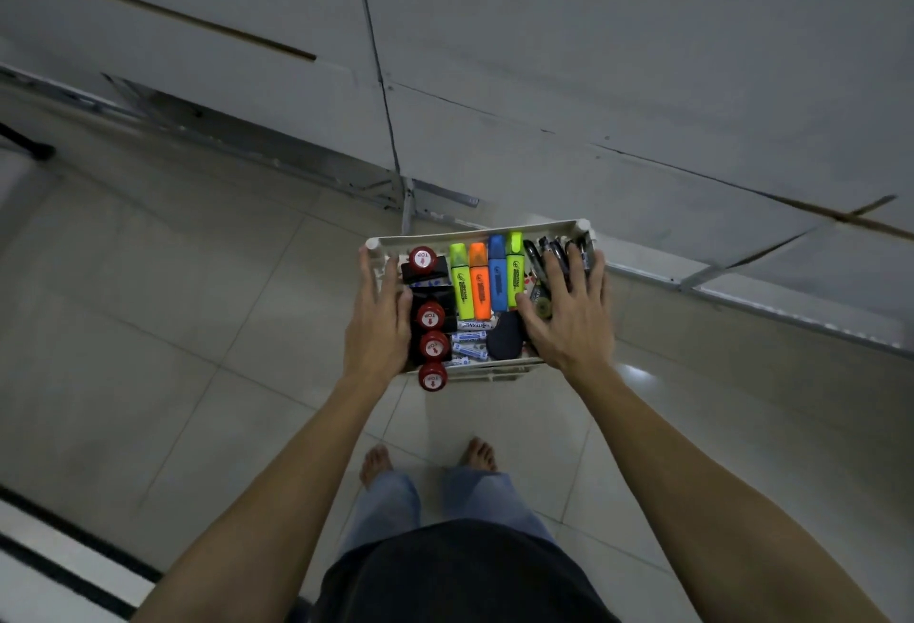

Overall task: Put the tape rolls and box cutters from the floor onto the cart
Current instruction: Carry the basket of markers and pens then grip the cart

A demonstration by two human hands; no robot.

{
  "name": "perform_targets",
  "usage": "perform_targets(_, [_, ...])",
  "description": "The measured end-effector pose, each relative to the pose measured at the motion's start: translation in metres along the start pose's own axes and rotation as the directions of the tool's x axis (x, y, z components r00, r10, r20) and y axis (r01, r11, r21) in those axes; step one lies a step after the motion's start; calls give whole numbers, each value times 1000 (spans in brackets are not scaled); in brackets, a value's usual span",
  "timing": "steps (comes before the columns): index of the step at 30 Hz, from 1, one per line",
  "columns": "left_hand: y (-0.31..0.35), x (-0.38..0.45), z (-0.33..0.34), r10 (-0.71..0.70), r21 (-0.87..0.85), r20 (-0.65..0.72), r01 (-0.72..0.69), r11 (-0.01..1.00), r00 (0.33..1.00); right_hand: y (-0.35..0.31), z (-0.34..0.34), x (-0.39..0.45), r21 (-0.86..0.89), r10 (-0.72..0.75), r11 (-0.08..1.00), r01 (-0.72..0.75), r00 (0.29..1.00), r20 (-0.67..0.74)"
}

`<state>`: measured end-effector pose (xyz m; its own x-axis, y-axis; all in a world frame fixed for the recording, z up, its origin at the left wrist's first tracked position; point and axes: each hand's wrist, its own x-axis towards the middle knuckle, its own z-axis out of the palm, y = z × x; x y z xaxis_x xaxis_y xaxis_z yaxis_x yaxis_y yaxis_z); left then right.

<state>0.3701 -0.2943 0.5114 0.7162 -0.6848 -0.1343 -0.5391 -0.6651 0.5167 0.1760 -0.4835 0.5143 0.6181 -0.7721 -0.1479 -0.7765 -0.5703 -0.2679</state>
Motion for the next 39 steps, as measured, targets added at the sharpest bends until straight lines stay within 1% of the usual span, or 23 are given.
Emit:
perform_targets(4, [1,-11,1,-51,-116,-47,45,992,998,2,2,-6,4,-1,1000,1,1000,4])
perform_targets(9, [2,-36,0,-153,-185,-39,143,972,987,4,5,-14,15,2,1000,-2,1000,-13])
perform_targets(12, [6,-46,-2,-139,-220,-54,124,968,989,5,8,-22,0,18,1000,-18,1000,-11])
perform_targets(20, [3,-61,0,-93,-291,-11,86,953,996,11,14,-44,24,37,999,-36,999,-28])
perform_targets(25, [-6,-65,6,-56,-285,-31,45,957,998,16,12,-50,31,42,999,-41,999,-32])
perform_targets(31, [-2,-62,10,-98,-240,-52,83,967,994,31,8,-38,-70,-64,995,64,998,0])
perform_targets(37, [21,-48,5,-74,-241,-16,68,968,997,50,9,-37,-35,-8,999,7,1000,-28])
perform_targets(39, [30,-41,4,-47,-244,-9,44,969,999,55,8,-37,-25,20,999,-21,999,-33])
